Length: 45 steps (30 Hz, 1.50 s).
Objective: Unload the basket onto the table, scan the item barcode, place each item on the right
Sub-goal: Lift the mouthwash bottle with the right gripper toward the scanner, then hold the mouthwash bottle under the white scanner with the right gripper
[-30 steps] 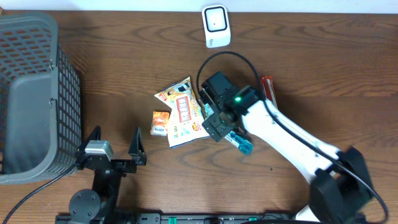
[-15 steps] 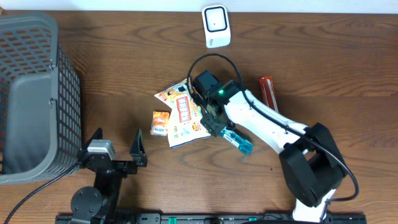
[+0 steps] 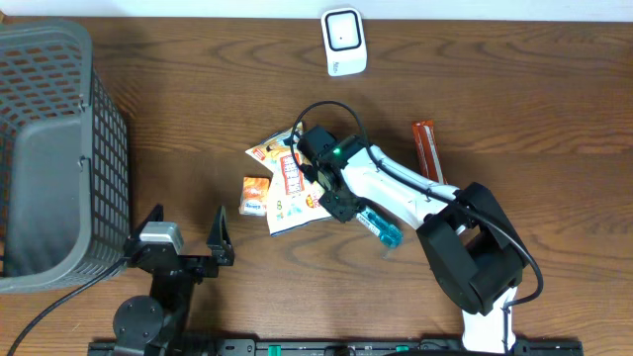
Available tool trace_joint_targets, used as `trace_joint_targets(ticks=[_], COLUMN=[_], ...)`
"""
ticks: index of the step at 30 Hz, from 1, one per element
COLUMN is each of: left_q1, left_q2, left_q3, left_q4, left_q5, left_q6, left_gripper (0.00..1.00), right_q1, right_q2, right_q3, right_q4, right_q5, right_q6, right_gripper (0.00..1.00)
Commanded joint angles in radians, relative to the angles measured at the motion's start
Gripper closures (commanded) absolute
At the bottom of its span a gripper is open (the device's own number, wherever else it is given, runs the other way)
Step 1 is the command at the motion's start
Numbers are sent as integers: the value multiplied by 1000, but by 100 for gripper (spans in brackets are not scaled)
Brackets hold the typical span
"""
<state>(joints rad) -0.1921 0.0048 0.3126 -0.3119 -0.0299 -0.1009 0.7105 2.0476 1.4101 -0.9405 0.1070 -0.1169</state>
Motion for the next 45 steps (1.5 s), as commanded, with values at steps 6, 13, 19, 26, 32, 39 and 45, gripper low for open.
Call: trace_joint_targets(ticks=[6,13,19,26,32,39,45], left_q1=[-4,-4,-4,-4,-4,-4,-4], left_q2=[-1,-1,-1,-1,-1,-1,-1], left_q3=[1,1,1,1,1,1,1], left_q4=[-150,-433,-588,-627,-627,-627,-627], left_q5=[-8,-9,-8,-8,-8,-8,-8], left_q6=[-2,-2,-2,-2,-2,-2,-2], left_gripper=[0,0,0,0,0,0,0], right_q1=[9,9,13,20,25,25,24], right_q2=[16,16,15,16,2,-92,-180], right_q3=[43,282,408,392,387,390,390], right_q4=[-21,-165,-217,-204,-192,-44,21], right_q5=[8,128,237,168,149,156,226], right_q6=[-12,-26,-41,-41,19,19,18], right_gripper=[99,99,99,99,99,99,99])
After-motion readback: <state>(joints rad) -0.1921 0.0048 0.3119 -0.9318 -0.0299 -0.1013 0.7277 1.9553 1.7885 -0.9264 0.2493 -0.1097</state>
